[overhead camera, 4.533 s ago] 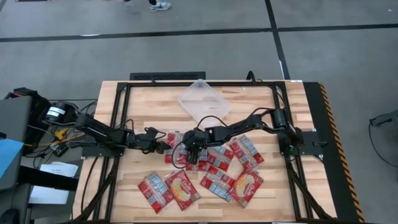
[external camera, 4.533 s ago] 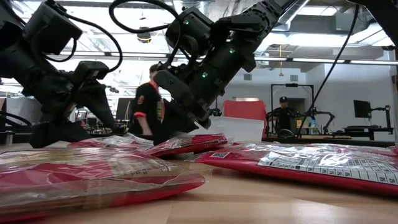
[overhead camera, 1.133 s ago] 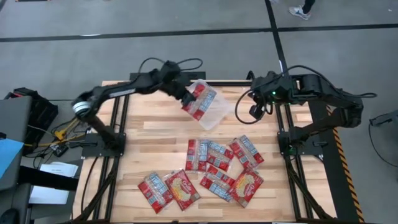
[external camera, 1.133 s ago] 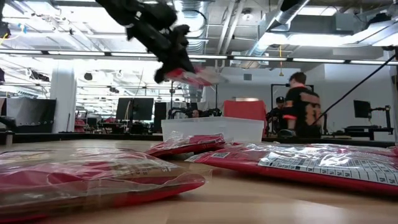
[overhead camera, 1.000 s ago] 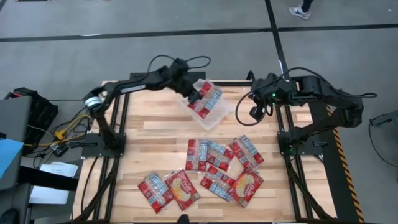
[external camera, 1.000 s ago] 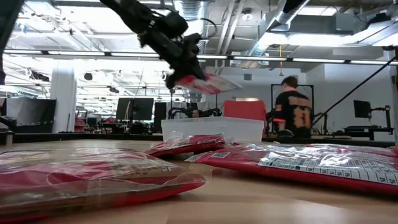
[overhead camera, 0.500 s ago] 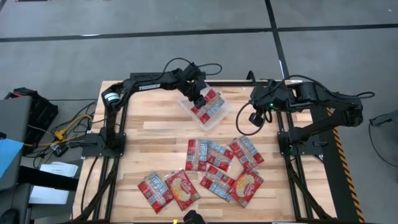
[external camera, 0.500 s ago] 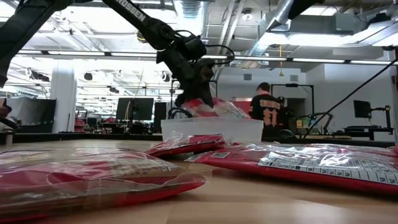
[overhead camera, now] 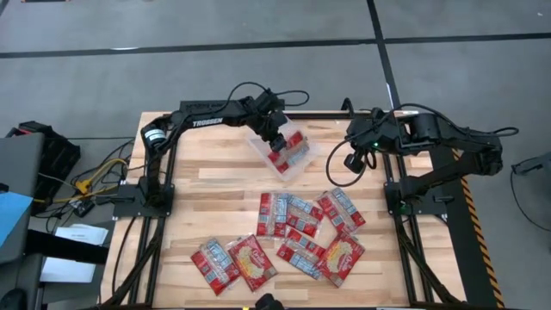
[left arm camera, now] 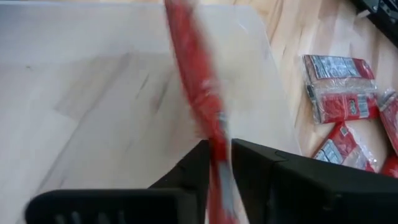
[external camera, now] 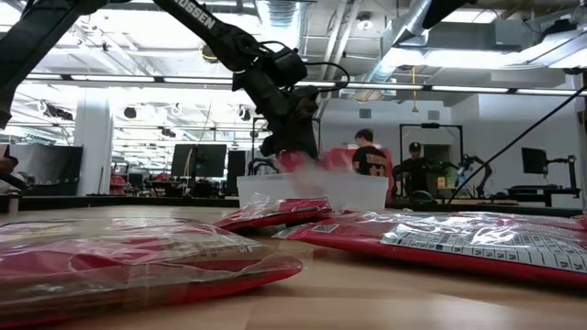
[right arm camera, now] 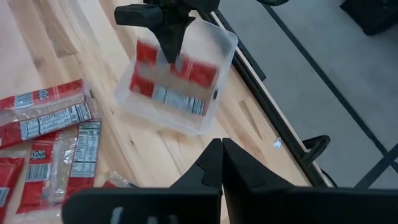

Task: Sort popcorn bags into baskets
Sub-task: Put the red popcorn bag into the white bin

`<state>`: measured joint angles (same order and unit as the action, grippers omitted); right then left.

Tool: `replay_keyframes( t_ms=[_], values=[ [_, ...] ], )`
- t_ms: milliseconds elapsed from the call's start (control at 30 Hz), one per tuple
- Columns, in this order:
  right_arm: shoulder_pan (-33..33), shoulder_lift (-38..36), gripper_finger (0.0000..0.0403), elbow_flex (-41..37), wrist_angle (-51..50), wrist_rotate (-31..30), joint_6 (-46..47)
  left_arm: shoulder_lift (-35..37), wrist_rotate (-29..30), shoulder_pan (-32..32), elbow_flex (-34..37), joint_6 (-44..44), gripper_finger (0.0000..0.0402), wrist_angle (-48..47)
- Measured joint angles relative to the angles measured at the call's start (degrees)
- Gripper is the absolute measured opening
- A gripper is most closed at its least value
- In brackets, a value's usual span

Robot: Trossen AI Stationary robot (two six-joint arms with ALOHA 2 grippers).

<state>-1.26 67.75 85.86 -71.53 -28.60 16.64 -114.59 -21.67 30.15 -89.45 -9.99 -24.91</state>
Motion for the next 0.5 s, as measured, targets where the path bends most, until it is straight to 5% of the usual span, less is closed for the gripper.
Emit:
replay_keyframes(
  t_ms=[333, 500],
  values=[
    [0.0, 0.0, 0.0046, 0.0, 0.5, 0.0, -0.1, 0.1, 2.6, 0.8, -1.3, -0.6, 0.0171, -0.7],
    [0.1, 0.0, 0.0040, 0.1, 0.9, 0.1, 0.7, 0.2, -9.1, 2.3, -7.6, -0.4, 0.0168, -7.9]
  ],
)
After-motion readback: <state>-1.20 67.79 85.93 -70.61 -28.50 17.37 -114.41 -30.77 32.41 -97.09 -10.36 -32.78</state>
